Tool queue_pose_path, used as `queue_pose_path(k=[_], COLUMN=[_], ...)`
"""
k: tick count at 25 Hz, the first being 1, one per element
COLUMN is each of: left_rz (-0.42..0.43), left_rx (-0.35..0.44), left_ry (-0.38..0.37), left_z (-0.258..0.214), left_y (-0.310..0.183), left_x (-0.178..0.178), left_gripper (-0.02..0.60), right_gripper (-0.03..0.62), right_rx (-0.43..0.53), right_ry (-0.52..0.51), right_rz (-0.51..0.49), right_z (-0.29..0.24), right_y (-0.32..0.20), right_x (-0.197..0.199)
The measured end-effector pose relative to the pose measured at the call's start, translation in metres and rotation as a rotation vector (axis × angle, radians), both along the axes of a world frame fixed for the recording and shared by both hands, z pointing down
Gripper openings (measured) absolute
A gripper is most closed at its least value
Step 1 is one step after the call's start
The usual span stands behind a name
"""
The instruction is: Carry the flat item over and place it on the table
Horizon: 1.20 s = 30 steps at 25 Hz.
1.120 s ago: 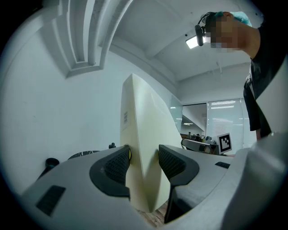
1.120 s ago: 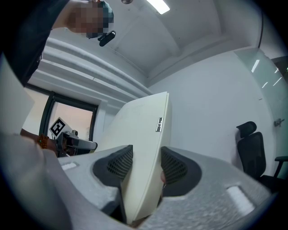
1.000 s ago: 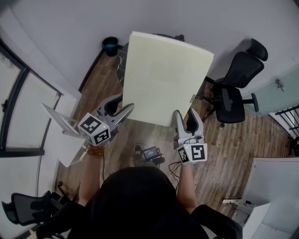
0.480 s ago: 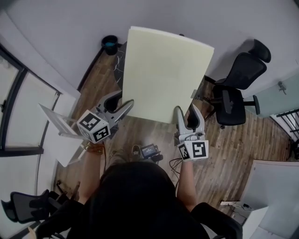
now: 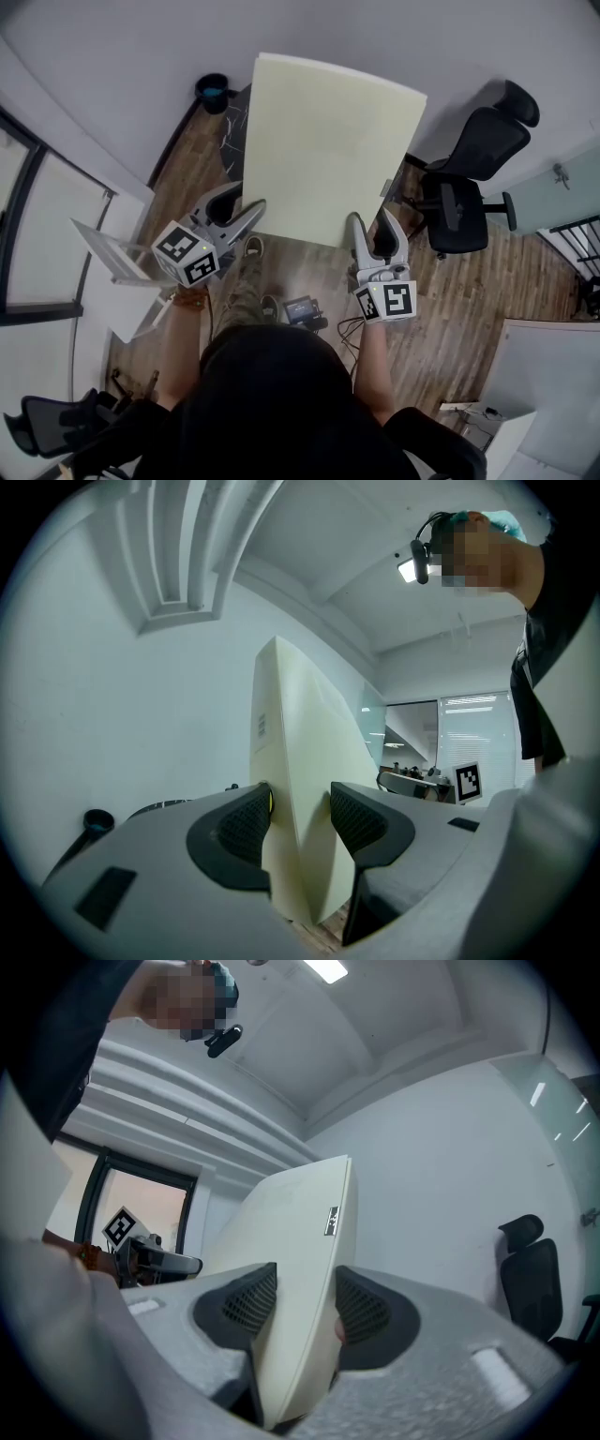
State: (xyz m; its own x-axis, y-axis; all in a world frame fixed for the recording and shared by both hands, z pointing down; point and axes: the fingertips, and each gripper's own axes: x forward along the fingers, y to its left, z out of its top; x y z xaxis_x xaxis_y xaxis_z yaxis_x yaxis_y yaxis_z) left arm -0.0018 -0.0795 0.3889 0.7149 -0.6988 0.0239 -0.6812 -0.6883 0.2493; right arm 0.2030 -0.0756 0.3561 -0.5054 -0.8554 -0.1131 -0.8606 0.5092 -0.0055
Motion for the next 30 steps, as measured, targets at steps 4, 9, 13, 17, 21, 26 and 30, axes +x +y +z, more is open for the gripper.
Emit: queue_pose_path(k=[4, 9, 13, 17, 21, 26, 30], left_rz=[0.019, 0.036, 0.041, 0.053, 0.049, 0.045, 0.048], left_rx=[0.000, 0.006, 0.007, 0.010, -0.001, -0.011, -0.021], left_ry=[0.007, 0.001, 0.009, -0.005, -0.009, -0.009, -0.008], left_z=[-0.007, -0.013, -0.009, -0.007, -0.004, 0.001, 0.004], left_y=[-0.032, -0.059, -0.060, -0.064, -0.065, -0.072, -0.078], left_x=[0.005, 0.008, 0.009, 0.010, 0.010, 0.009, 0.007], left_gripper=[0.199, 0.199, 0.199, 0.199, 0.199, 0.199, 0.199], right_gripper=[0.193, 0.193, 0.193, 0.193, 0.193, 0.193, 0.193], right_rx=[0.002, 0.003, 0.007, 0.007, 0.000, -0.005, -0.012], right_ry=[-0.008, -0.006, -0.004, 0.000, -0.004, -0.003, 0.000], right_rz=[0.026, 0.040, 0.046, 0.042, 0.037, 0.032, 0.034], right_z=[-0.005, -0.008, -0.005, -0.003, 0.000, 0.004, 0.005], right_y=[-0.027, -0.049, -0.050, -0.054, -0.056, -0.065, -0.070], right_x=[0.004, 0.008, 0.009, 0.009, 0.009, 0.008, 0.006])
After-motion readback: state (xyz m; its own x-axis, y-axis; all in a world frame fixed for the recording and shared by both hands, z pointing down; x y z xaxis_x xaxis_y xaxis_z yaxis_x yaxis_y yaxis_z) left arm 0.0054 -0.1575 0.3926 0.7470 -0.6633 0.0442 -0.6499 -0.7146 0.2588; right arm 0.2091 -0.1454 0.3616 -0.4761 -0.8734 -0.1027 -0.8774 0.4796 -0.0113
